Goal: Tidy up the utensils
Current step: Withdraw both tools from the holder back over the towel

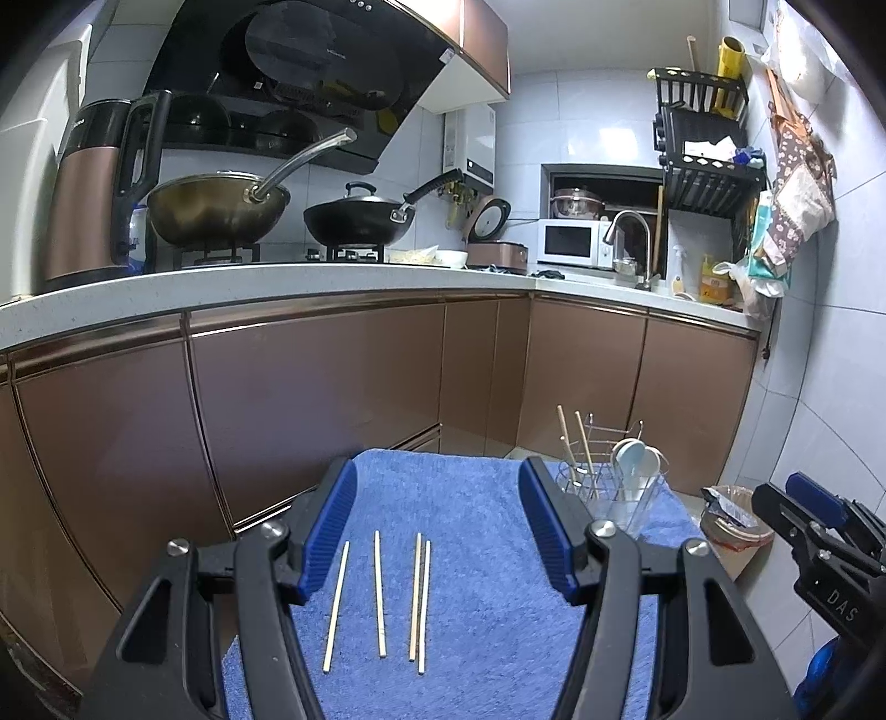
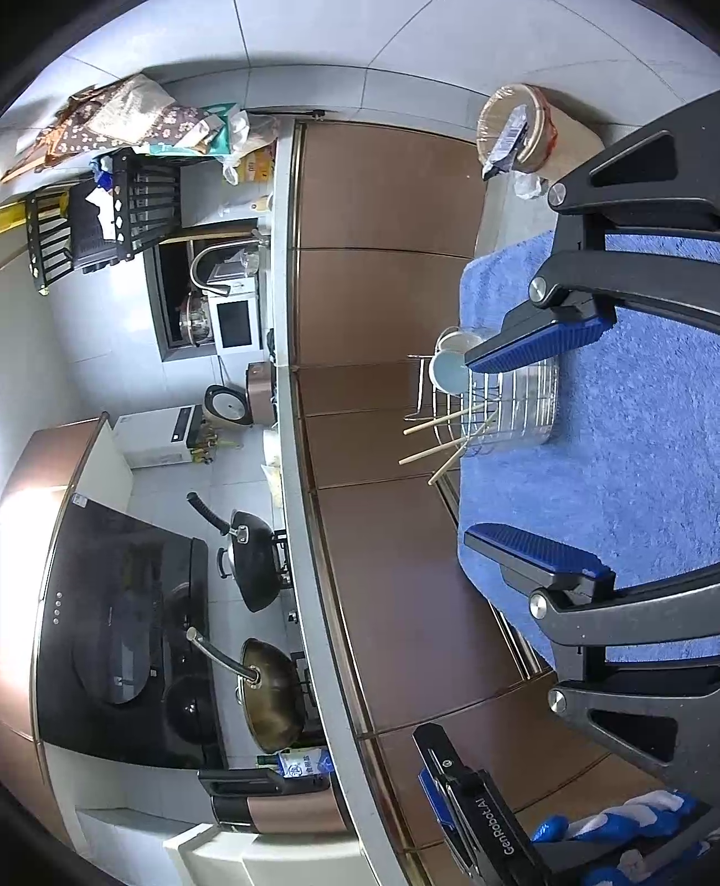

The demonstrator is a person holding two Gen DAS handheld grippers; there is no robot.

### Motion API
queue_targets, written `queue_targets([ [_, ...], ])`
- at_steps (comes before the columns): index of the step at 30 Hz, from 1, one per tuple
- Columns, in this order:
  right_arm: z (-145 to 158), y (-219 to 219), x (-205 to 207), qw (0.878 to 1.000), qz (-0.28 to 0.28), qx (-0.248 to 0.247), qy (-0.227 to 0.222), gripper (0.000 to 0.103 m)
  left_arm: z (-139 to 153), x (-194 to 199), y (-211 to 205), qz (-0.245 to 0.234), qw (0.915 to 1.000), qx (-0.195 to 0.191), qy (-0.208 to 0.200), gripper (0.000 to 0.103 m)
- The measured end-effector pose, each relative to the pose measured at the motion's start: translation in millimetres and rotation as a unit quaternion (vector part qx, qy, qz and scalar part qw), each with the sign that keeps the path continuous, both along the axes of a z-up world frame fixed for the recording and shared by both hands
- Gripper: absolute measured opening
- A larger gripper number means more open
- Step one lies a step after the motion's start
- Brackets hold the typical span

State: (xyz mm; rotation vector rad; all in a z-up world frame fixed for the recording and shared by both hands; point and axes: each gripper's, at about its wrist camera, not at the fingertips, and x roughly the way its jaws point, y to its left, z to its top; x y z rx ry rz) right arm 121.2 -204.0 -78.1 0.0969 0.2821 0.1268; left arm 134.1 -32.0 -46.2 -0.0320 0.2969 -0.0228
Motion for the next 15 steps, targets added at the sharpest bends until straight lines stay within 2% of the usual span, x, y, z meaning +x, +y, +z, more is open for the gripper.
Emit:
queue_targets([
  [8, -8, -1, 9, 1.0, 0.0, 0.003, 0.013, 0.064, -8, 8, -4, 0.002, 0.9999, 0.012, 0.012, 0.059],
  [15, -13, 0, 14, 1.0, 0.0, -0.001, 0.02, 0.083, -12, 12, -3, 0.006, 0.9997, 0.018, 0.013, 0.059],
])
